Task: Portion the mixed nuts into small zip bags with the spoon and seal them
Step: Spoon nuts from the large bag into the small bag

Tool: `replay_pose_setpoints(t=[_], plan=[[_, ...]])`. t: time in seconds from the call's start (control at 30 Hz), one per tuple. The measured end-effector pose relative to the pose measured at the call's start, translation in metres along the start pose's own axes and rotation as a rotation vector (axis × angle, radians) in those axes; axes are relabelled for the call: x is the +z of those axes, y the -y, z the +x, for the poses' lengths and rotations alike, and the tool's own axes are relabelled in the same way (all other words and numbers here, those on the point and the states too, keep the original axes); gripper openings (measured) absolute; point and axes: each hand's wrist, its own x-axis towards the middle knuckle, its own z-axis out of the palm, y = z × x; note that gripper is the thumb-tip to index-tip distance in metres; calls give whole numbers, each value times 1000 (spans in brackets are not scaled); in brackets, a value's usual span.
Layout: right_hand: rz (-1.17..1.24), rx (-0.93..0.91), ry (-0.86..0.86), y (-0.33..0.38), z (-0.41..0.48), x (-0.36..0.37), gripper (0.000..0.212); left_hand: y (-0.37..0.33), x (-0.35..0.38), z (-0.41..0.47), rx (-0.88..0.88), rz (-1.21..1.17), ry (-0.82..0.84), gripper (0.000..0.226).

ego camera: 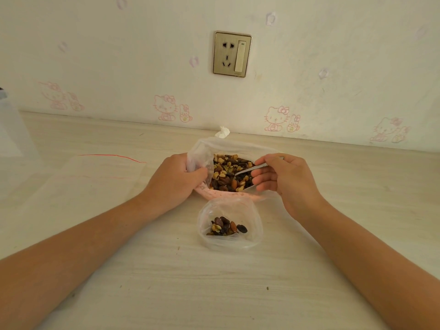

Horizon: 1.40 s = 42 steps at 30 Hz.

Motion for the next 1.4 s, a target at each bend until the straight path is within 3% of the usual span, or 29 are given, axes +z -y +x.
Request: replay_pose_setpoints(t=[0.27, 0.5, 0.63, 0.8, 0.97, 1.07, 1.27, 1.4], plan=[[114, 41, -51, 2, 3, -7, 22, -2, -4, -2, -41, -59, 0, 34], [185, 52, -62, 3, 4, -11, 23, -14, -21, -21, -183, -167, 175, 61], [202, 42, -47, 6, -1, -14, 26, -16, -22, -59, -69, -81, 241, 64], [199, 30, 1, 13, -10, -14, 31, -23, -10, -86, 53, 126, 149, 51], [178, 2, 77, 15, -17, -12, 42, -24, -11, -83, -7, 73, 135, 40], [144, -98, 143, 14, -21, -10, 47, -23, -11, -83, -33, 30, 149, 39], [-22, -513, 333, 12, -36, -9, 31, -25, -13, -82, -72, -43, 152, 49], [-80, -622, 331, 13, -42, -8, 30, -27, -12, -82, -80, -64, 147, 45]])
